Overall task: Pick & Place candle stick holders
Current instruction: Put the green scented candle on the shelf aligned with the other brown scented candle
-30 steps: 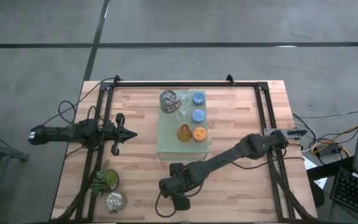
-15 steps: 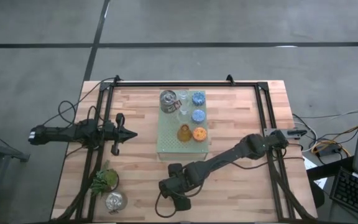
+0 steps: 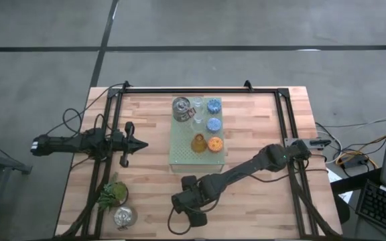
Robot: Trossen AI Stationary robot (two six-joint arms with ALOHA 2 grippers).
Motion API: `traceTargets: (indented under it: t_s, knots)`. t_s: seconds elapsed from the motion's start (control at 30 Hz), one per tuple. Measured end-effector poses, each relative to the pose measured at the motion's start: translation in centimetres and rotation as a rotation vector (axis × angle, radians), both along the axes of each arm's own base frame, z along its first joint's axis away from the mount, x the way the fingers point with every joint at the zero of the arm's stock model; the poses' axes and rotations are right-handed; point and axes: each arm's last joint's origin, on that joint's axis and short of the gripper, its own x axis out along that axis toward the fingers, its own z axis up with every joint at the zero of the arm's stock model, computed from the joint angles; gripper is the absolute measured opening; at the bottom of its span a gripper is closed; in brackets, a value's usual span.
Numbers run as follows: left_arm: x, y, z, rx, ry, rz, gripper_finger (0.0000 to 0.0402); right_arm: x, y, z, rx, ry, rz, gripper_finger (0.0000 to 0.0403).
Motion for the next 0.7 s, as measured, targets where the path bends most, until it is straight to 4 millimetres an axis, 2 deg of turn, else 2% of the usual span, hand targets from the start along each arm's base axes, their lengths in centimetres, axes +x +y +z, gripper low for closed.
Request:
traceTargets:
  t_s: [0.13,0.27,0.4,0.53,0.7]
  knots:
    - [0.0,0.0,0.0,0.0,0.0,0.0,0.0007,0.0,0.1,0.0,-0.023,-0.017,0.08,0.0396]
    - [0.0,0.0,0.0,0.0,0.0,0.0,0.0007,-0.3,0.8,0.1,0.03,-0.014,0.237,0.0392]
    - [0.0,0.0,0.0,0.0,0.0,0.0,0.0007,-0.3,0.9,0.1,0.044,-0.001,0.183,0.0391]
    - [0.0,0.0,0.0,0.0,0.0,-0.001,0.0007,-0.1,-0.7,0.5,0.037,0.036,0.066,0.0391]
    - [0.0,0.0,0.0,0.0,0.0,0.0,0.0007,0.6,-1.9,1.5,0.053,0.004,0.024,0.0391]
